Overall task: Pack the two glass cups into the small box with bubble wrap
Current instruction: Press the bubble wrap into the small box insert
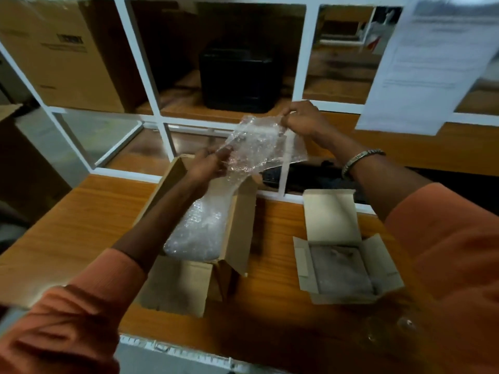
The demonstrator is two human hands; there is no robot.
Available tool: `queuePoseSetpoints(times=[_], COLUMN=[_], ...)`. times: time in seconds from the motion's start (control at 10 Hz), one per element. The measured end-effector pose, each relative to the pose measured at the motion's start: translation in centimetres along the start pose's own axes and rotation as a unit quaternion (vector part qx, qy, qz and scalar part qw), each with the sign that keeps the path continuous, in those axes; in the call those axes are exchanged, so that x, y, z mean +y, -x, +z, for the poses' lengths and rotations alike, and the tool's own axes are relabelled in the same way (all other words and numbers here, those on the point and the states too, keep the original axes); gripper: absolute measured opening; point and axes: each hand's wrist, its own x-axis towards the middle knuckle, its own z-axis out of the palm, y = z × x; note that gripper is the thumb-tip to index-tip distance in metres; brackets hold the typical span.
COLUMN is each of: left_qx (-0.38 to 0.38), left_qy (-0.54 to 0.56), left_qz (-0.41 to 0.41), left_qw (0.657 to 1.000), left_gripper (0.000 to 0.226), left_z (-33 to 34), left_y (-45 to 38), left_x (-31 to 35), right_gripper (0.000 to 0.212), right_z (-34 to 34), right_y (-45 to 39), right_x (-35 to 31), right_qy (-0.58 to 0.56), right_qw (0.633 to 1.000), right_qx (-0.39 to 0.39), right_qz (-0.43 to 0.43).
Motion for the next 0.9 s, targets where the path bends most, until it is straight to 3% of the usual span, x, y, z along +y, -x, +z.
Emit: queuePoseSetpoints(times=[0.1, 0.3, 0.4, 0.5, 0.6, 0.7, 0.8, 0.9], left_qx=[-0.023, -0.104, -0.109, -0.107, -0.098, -0.093, -0.102, -0.144], left_qy=[0.016, 0.073, 0.083, 0.103, 0.137, 0.145, 0.139, 0.139], left_qz=[-0.009, -0.113, -0.159, -0.218, -0.257, -0.3, -0.315, -0.307], left_qw=[1.0, 0.985, 0.978, 0.965, 0.952, 0.938, 0.933, 0.93], left_gripper=[0.026, 0.038, 0.052, 0.078, 0.065, 0.059, 0.037, 0.029], left_z=[3.4, 10.1, 12.3, 14.8, 15.9, 16.9, 19.8, 21.6], left_y=[1.0, 3.4, 3.6, 3.1, 5.1, 6.5, 9.9, 11.1], left_x=[1.8, 3.1, 1.5, -1.9, -5.6, -8.5, -5.7, -4.7], right_gripper=[0.022, 0.013, 0.03, 0.062, 0.044, 0.02, 0.015, 0.034], right_z=[-3.9, -9.0, -10.2, -10.7, -9.7, -7.9, -6.8, -6.2], right_y=[2.4, 8.7, 12.7, 16.6, 19.5, 21.6, 22.1, 22.2], right_x=[4.4, 12.3, 15.7, 20.0, 23.1, 25.2, 26.8, 27.1], right_qy=[-0.028, -0.057, -0.118, -0.167, -0.121, -0.037, -0.035, 0.014], right_qw=[0.998, 0.987, 0.972, 0.949, 0.929, 0.95, 0.963, 0.956], right_qx=[0.024, 0.058, -0.019, -0.13, -0.261, -0.249, -0.201, -0.244], right_qz=[0.044, 0.142, 0.202, 0.233, 0.235, 0.184, 0.173, 0.161])
